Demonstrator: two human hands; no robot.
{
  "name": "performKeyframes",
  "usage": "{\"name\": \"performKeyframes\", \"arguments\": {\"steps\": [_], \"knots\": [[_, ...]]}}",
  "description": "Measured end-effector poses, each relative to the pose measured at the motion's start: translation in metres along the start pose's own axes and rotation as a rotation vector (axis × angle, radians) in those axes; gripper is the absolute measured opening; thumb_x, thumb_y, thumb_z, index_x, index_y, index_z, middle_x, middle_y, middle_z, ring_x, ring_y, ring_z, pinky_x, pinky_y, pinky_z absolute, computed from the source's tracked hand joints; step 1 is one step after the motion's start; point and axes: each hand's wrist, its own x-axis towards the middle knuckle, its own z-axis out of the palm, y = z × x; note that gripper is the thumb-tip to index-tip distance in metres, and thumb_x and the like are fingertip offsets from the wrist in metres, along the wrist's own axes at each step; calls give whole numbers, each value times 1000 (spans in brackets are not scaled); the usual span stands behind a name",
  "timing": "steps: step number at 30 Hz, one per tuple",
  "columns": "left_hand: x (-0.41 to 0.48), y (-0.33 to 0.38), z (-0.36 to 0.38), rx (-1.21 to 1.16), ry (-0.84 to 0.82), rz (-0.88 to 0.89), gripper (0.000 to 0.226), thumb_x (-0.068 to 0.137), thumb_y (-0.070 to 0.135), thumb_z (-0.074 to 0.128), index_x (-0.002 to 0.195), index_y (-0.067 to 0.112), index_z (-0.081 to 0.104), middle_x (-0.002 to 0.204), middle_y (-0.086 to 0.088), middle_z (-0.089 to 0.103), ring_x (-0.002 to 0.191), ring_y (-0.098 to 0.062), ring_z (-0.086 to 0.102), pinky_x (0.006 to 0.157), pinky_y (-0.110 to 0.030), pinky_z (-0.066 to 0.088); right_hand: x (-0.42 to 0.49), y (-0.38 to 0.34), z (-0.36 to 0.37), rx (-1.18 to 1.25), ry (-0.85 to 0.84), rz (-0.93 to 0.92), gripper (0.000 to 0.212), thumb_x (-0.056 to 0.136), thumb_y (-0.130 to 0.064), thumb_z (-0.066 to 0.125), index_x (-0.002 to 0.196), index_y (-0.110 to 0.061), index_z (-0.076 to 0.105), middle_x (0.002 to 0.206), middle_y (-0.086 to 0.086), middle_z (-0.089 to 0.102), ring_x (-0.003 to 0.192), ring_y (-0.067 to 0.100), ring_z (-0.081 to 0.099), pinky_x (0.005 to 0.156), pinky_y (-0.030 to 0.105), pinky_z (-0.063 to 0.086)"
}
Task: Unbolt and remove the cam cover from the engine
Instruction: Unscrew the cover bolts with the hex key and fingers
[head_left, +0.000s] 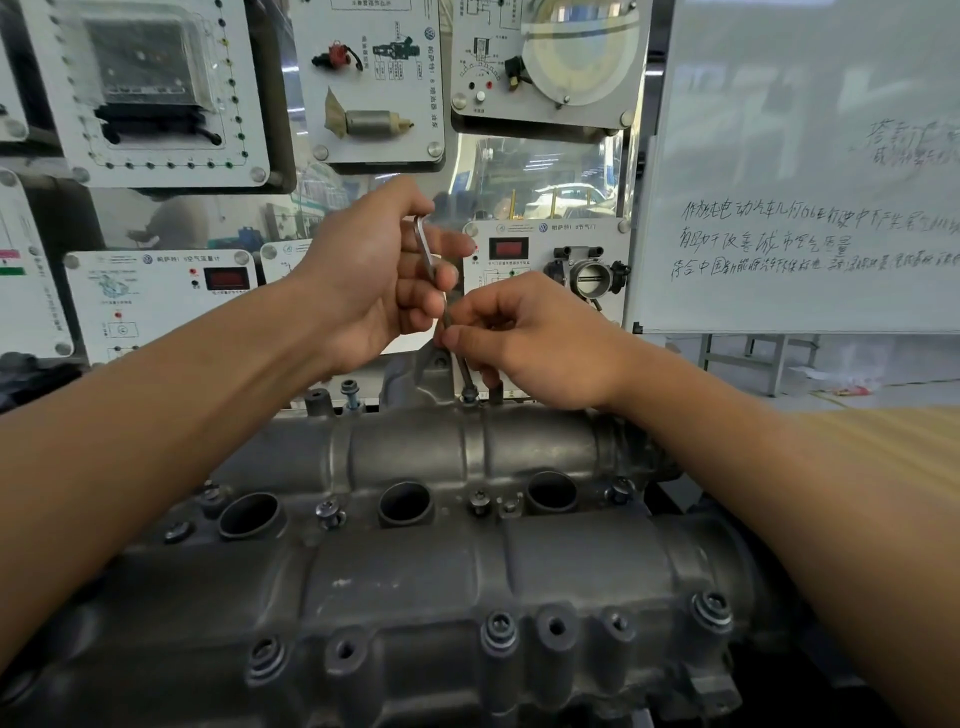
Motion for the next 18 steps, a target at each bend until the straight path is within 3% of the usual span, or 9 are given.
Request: {"name": "performKeyframes", "arguments": {"steps": [3,7,12,15,18], "knots": [[1,0,-5,-60,-75,-12,44,97,28,33,89,6,71,55,-4,59,38,-13,50,40,-17,40,-1,0,0,12,15,18,34,98,-15,60,85,17,57,66,17,51,57,18,43,55,27,37],[-1,0,-7,-171,-170,-4,45,96,23,27,97,4,68,63,-7,64,47,-17,61,44,-19,45,-1,0,0,39,42,28,32,98,-14,61,85,16,60,66,15,52,54,14,45,54,23,40],[-4,1,-8,-219,-337,17,38,94,23,33,106,6,65,79,-8,63,71,-25,69,62,-27,52,-2,1,-1,72,74,25,24,97,-9,59,94,14,63,68,15,53,61,21,51,60,39,47],[-6,1,-5,-204,-397,31,34,85,27,50,109,9,66,84,-7,62,78,-25,71,65,-26,55,-1,2,-2,87,90,37,22,95,-6,60,90,16,61,68,16,51,62,23,49,65,53,50],[-6,-1,-3,-165,-406,51,29,87,30,56,108,13,65,84,-3,64,79,-21,72,66,-23,56,0,2,-2,108,104,51,21,92,-3,62,85,17,59,66,14,49,62,24,46,64,57,50]]}}
